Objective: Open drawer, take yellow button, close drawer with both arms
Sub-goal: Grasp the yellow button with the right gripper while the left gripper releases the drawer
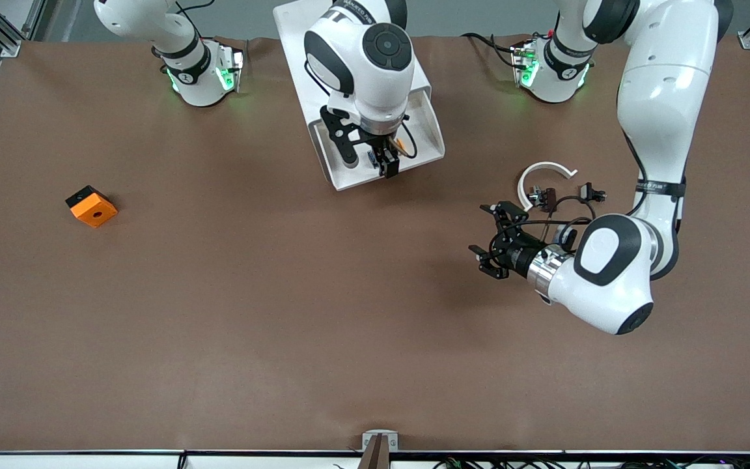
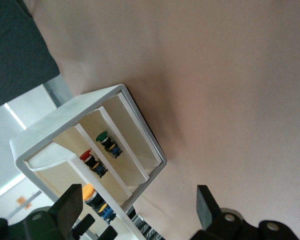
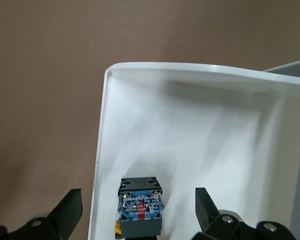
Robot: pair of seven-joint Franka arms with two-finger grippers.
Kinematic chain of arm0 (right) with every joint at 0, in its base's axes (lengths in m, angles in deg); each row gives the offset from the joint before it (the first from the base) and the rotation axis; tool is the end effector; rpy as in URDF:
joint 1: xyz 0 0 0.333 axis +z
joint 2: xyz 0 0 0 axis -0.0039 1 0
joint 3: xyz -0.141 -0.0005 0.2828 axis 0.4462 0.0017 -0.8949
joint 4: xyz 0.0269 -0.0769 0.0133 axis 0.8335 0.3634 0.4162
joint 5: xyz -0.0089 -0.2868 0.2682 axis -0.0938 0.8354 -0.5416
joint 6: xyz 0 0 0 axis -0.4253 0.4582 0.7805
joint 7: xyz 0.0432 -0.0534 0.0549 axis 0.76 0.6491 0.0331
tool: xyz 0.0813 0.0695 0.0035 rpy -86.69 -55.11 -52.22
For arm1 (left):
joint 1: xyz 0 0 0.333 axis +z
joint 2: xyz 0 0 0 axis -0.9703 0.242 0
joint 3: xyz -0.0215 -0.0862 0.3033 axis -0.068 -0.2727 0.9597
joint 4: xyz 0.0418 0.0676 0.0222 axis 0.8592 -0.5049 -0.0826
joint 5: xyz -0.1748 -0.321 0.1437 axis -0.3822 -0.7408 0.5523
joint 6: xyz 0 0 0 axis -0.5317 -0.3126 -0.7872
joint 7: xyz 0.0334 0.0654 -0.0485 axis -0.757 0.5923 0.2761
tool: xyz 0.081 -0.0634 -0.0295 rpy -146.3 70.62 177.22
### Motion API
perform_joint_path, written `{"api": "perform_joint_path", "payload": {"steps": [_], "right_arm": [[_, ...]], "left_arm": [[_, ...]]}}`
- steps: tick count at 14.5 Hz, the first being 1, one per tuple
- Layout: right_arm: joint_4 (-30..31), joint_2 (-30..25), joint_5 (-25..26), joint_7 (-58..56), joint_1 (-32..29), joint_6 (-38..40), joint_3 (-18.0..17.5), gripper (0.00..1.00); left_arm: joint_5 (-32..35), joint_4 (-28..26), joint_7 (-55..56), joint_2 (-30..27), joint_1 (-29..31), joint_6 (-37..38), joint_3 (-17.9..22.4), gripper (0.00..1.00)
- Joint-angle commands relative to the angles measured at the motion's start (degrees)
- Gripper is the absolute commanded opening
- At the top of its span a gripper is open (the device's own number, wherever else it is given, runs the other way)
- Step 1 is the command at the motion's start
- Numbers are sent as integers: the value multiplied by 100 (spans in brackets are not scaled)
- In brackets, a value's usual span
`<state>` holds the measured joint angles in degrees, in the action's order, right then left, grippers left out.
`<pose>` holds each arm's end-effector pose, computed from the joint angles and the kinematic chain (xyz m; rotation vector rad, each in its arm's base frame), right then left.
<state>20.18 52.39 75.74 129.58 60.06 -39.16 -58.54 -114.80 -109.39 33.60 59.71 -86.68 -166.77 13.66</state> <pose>0.4123 0.5341 0.4158 2.5620 -1.6054 -0.0693 0.6488 -0.2312 0.3286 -1.9465 -1.9125 1.3606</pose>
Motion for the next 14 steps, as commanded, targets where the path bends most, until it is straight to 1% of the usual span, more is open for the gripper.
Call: {"api": "perform_joint_path", "payload": {"steps": [1,2,3,5,6,8,9,10,12,14], "right_arm": [[40,65,94,259,151,-131,38,100],[40,74,102,259,151,-140,38,100],[40,83,94,259,168,-166,29,100],[40,83,94,259,169,-175,29,71],[40,83,94,250,169,-175,29,58],[31,83,85,233,151,-175,29,39],[31,83,85,189,134,-167,29,35],[31,83,85,180,125,-166,29,35],[-4,83,85,171,116,-140,29,34],[-74,74,76,154,63,-140,29,33]], "left_arm": [[265,-66,-582,-470,66,21,166,100],[483,-75,-750,-558,67,30,280,100],[920,-84,-952,-646,23,21,290,100],[1616,-84,-1435,-647,-38,4,255,100],[1723,-84,-1707,-656,-30,-66,255,100],[1759,-75,-2471,-673,-12,-154,281,100],[1794,-84,-2840,-735,-38,-163,298,100],[1986,-84,-3096,-805,-39,-163,281,100],[2347,-92,-3291,-919,-91,-163,228,100],[2392,-93,-3475,-937,-170,-163,220,100]]}}
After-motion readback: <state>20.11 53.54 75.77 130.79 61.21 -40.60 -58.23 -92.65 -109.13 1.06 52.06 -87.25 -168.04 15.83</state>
